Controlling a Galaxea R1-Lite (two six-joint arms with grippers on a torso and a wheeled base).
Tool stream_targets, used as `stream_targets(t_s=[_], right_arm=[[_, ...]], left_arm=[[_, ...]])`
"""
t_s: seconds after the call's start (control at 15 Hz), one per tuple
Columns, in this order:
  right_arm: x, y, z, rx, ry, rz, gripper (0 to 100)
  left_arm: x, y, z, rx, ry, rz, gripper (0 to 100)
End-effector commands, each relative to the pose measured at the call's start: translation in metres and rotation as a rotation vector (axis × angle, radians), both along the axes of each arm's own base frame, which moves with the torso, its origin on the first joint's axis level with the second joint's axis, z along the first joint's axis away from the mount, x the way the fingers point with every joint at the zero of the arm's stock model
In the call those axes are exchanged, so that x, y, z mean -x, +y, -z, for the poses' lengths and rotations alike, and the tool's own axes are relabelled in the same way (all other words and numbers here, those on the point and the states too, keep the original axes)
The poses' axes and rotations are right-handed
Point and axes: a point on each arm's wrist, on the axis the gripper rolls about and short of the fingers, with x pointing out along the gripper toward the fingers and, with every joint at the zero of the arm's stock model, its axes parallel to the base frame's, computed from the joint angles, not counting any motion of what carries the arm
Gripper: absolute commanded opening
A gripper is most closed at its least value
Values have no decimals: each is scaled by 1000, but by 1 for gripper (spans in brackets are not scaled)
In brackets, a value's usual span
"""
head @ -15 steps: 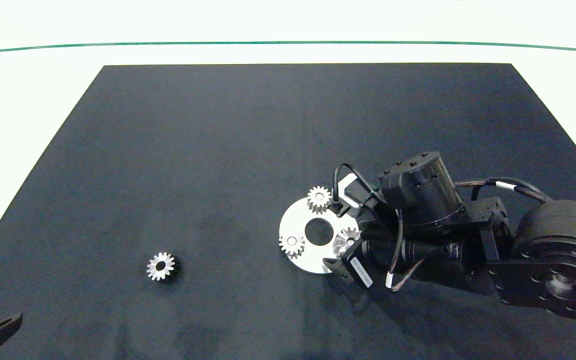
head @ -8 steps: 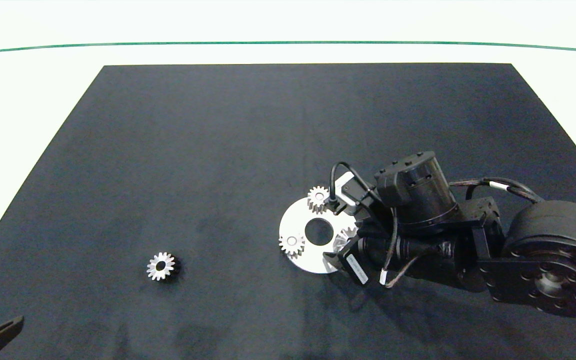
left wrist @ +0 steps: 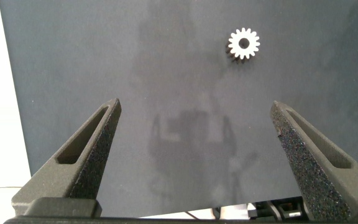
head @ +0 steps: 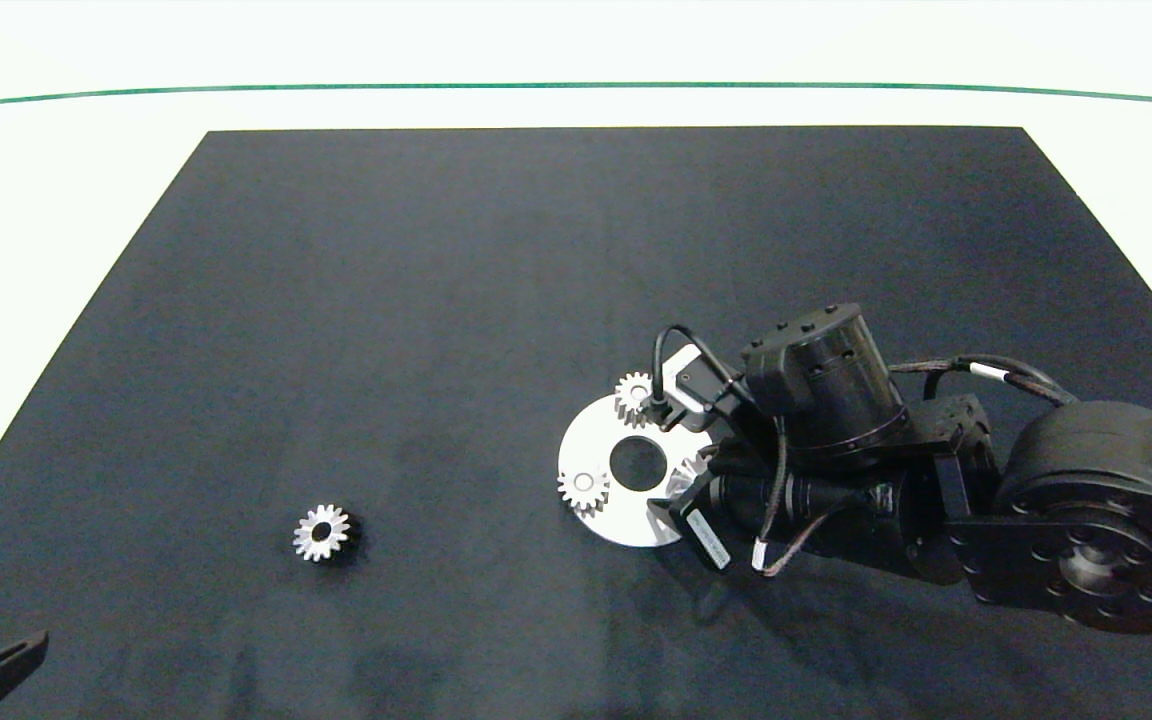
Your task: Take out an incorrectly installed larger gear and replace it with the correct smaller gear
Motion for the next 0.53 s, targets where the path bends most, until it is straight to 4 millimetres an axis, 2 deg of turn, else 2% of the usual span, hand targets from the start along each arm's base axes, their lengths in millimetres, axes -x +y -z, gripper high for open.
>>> stream_targets(t_s=[0.07, 0.53], right_arm=[[-1, 2, 2, 5, 2, -2, 55], [-1, 2, 5, 12, 9, -2, 40]], left_arm=[[0, 0, 0, -1, 2, 1, 100], [0, 0, 2, -1, 8, 1, 100]])
